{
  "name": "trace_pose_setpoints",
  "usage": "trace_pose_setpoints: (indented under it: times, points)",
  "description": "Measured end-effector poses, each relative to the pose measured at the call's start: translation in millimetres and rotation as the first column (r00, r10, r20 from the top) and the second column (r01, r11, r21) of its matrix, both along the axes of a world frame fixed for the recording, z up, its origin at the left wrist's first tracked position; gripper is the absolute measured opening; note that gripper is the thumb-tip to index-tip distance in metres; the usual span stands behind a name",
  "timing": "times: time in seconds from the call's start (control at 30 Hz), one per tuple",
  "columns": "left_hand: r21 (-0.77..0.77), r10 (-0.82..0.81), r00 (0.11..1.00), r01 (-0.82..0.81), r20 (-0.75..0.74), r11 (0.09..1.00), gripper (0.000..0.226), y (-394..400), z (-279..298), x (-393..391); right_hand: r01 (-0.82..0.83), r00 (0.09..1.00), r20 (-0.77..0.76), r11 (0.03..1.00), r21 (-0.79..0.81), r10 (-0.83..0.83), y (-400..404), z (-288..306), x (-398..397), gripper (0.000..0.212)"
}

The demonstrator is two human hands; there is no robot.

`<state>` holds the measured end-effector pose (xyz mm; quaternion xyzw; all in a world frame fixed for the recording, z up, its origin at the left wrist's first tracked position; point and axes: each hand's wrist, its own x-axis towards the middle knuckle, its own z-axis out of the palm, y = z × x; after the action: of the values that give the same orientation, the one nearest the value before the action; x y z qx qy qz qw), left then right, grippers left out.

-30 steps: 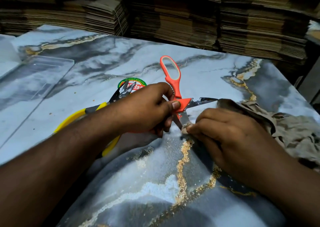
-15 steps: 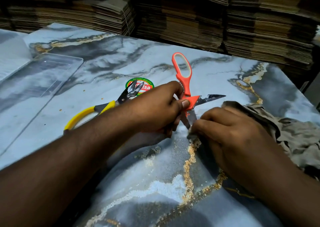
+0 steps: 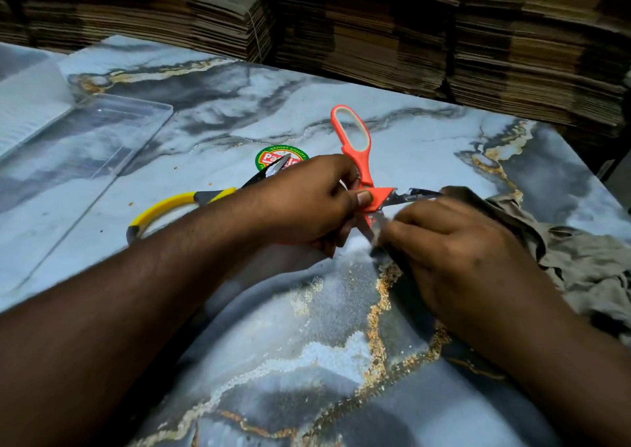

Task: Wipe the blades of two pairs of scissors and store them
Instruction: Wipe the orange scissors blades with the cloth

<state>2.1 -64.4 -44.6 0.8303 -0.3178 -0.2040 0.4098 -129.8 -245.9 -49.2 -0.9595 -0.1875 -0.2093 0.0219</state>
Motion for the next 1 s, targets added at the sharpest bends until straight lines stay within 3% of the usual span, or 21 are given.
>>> trace_pose_setpoints:
  times: [0.13, 0.3, 0.47, 0.67, 0.83, 0.9, 1.0]
  points:
    - [0.006, 0.008, 1.0, -0.008, -0.004, 1.0, 0.022, -3.2, -1.7, 1.3, -0.029, 0.999, -0.037, 0.999, -0.027, 0.028, -13.3, 0.4, -15.8, 0.039]
    - [0.006, -0.021, 1.0, 0.021, -0.004, 1.0, 0.02, -1.2, 0.4, 1.0, -0.003, 1.0, 0.014, 0.999, -0.033, 0.004, -2.5, -0.3, 5.1, 0.027]
    - [-0.002, -0.021, 1.0, 0.021, 0.012, 1.0, 0.021, -0.1, -0.4, 2.4, -0.056, 0.997, -0.052, 0.996, -0.072, 0.052, -13.7, 3.2, -14.0, 0.04]
    - [-0.043, -0.002, 0.999, 0.0, -0.045, 0.999, 0.019, -1.1, -0.4, -1.1, -0.038, 0.999, 0.007, 0.999, -0.028, 0.038, -7.0, 3.1, 2.7, 0.028]
    - [-0.063, -0.013, 0.998, 0.009, -0.06, 0.998, 0.019, 1.7, -0.5, -0.8, -0.155, 0.984, -0.102, 0.986, -0.062, 0.148, -25.8, 3.5, -15.8, 0.032]
    - [-0.063, -0.023, 0.997, 0.018, -0.077, 0.998, 0.019, 0.9, -1.1, -0.8, -0.172, 0.98, -0.103, 0.985, -0.014, 0.17, -34.4, 8.8, -17.2, 0.026]
    - [-0.079, -0.037, 0.995, 0.03, -0.089, 0.996, 0.019, 2.2, -3.4, 1.1, -0.082, 0.992, -0.065, 0.953, 0.293, 0.106, -46.2, 18.6, -13.6, 0.016]
